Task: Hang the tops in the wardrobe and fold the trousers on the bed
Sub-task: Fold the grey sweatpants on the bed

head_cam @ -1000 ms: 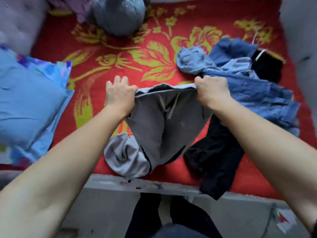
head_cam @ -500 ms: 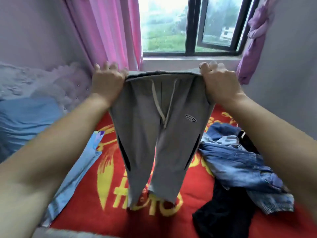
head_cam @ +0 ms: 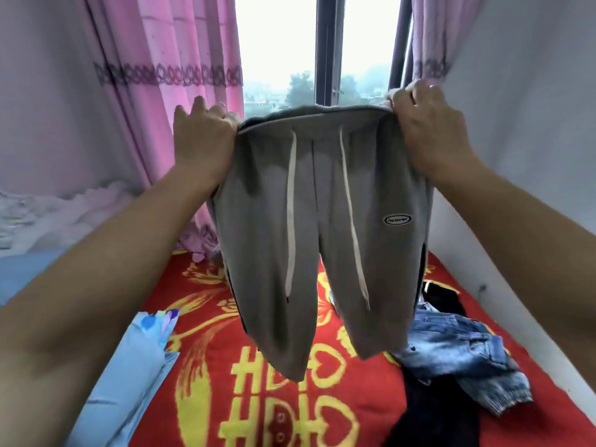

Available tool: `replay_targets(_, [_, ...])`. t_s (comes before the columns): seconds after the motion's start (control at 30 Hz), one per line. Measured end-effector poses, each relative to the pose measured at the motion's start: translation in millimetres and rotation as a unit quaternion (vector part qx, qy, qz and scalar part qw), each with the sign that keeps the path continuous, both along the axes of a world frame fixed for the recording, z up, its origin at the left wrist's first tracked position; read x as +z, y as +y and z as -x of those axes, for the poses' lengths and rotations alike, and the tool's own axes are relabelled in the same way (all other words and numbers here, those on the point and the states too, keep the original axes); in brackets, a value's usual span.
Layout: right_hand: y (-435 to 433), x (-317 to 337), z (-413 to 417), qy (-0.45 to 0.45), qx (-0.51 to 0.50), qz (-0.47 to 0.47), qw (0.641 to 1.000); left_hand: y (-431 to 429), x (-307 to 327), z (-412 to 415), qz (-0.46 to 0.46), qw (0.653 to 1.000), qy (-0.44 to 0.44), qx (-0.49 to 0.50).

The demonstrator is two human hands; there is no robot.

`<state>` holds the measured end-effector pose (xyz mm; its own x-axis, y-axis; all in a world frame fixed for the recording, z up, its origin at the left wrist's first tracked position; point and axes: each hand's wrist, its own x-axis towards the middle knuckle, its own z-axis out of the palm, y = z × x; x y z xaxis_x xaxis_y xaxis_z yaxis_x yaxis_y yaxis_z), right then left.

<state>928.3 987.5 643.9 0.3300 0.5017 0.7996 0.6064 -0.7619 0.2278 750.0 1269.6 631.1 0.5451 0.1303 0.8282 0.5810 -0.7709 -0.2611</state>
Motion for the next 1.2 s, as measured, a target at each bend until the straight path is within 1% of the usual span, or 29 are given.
replay_targets(0.13, [4.6,5.6,8.9,0.000,-0.023,0.017,1.000,11.6,-0.1,3.3,-0.004,0.999,-0.022,-0.035])
replay_targets(0.2, [10.3,4.9,5.2,-0.004,-0.024,0.020,1.000,19.0,-4.5,-1.7,0.021,0.998,-0.031,-0.053])
replay_targets(0.27, [19.6,1.3,-4.0,-0.009,-0.023,0.017,1.000,27.5,-9.7,-13.1,0.083,0.993,-0.039,-0.072])
replay_targets(0.33, [31.3,-7.2,-18.3,-0.004,-0.018,0.019,1.000,38.5,-17.0,-29.8,0.173,0.979,-0.038,-0.101])
replay_targets(0.43, [55.4,-29.9,-49.7,0.025,-0.012,0.028,0.999,57.7,-31.4,-60.9,0.310,0.936,-0.047,-0.159])
replay_targets(0.5, [77.6,-46.9,-74.5,0.056,-0.010,0.038,0.998,71.6,-44.4,-86.1,0.363,0.916,-0.053,-0.163])
replay_targets(0.57, [100.3,-62.3,-100.4,0.098,-0.006,0.047,0.994,86.4,-55.9,-113.9,0.385,0.910,-0.046,-0.146])
replay_targets(0.7, [132.7,-71.5,-148.3,0.161,0.001,0.043,0.986,115.9,-60.0,-160.6,0.375,0.913,-0.040,-0.160])
replay_targets(0.87, [153.6,-39.4,-175.8,0.168,0.037,-0.017,0.985,134.7,-26.5,-184.9,0.325,0.928,-0.081,-0.164])
replay_targets(0.97, [152.6,-24.2,-175.0,0.153,0.051,-0.036,0.986,134.1,-7.3,-179.3,0.296,0.930,-0.113,-0.184])
replay_targets(1.03, [148.4,-21.9,-169.1,0.143,0.053,-0.036,0.988,131.5,-4.8,-169.8,0.278,0.934,-0.111,-0.195])
replay_targets(1.1, [143.3,-28.5,-159.4,0.142,0.063,-0.030,0.987,129.8,-12.9,-157.3,0.267,0.939,-0.094,-0.195])
replay_targets(1.2, [134.8,-57.4,-141.6,0.146,0.070,-0.022,0.986,125.1,-46.2,-134.9,0.267,0.944,-0.072,-0.180])
